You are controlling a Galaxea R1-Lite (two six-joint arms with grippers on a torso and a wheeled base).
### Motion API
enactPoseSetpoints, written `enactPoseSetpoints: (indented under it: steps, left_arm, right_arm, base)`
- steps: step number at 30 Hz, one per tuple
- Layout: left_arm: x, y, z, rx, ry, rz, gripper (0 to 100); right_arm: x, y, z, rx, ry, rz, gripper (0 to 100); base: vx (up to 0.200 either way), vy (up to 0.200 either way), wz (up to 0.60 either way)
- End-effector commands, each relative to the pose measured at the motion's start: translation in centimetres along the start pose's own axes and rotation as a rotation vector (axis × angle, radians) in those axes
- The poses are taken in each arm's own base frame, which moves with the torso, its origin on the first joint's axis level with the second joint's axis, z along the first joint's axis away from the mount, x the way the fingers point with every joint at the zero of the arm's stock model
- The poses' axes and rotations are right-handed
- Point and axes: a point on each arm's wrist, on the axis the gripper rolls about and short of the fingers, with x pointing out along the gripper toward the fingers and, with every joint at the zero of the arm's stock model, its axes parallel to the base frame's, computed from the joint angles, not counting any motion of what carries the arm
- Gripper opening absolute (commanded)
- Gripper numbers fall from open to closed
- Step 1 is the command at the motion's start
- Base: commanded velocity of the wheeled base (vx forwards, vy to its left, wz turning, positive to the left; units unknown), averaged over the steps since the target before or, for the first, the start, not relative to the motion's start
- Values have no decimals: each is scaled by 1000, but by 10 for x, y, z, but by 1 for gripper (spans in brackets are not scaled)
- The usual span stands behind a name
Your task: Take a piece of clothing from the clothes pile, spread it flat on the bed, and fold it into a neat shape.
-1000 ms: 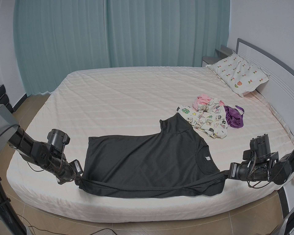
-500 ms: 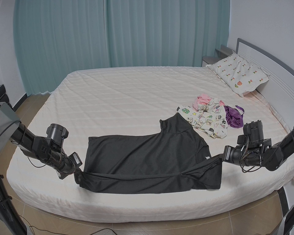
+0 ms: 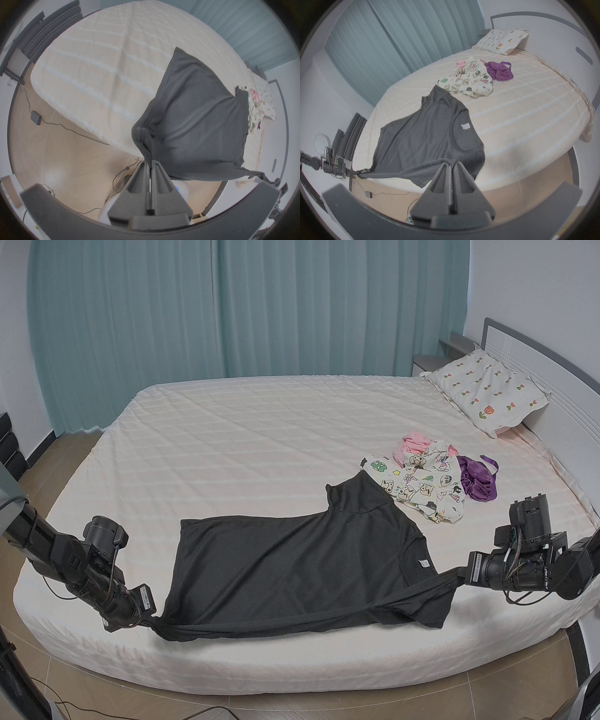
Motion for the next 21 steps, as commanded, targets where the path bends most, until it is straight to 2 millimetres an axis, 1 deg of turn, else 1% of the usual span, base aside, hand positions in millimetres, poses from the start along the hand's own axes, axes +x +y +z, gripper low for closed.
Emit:
enactPoseSetpoints:
  steps: [1,4,6,10,11,14,16,17,18,21]
  left_arm:
    - [-1,9,-10,19,42,27,0]
    - [2,12,-14,52,82,46,0]
    - [2,12,-14,58,91,47,0]
    - [0,6,-4,49,62,19,0]
    - [-1,4,5,32,39,8,0]
    - [-3,-1,19,-7,-4,-9,0]
    - [-4,-1,26,-17,-25,-17,0]
    - [-4,-1,26,-17,-25,-17,0]
    - [-5,-3,31,-17,-37,-25,0]
    - [7,-8,41,-16,-33,-22,0]
  right_arm:
    - [-18,-5,-12,-23,24,7,0]
    - [-24,-6,-17,-28,39,30,0]
    - [-25,-7,-17,-29,40,29,0]
    - [-20,-8,-15,-22,45,23,0]
    - [-16,-8,-12,-19,43,21,0]
    - [-5,-5,-5,-18,41,24,0]
    - [3,-4,-1,-16,41,21,0]
    - [3,-4,-1,-16,41,21,0]
    - [8,-3,3,-15,38,22,0]
    - [25,0,12,-11,37,20,0]
  base:
    - [0,0,0]
    - [0,0,0]
    - [0,0,0]
    - [0,0,0]
    - [0,0,0]
    - [0,0,0]
    - [0,0,0]
    - [0,0,0]
    - [0,0,0]
    - [0,0,0]
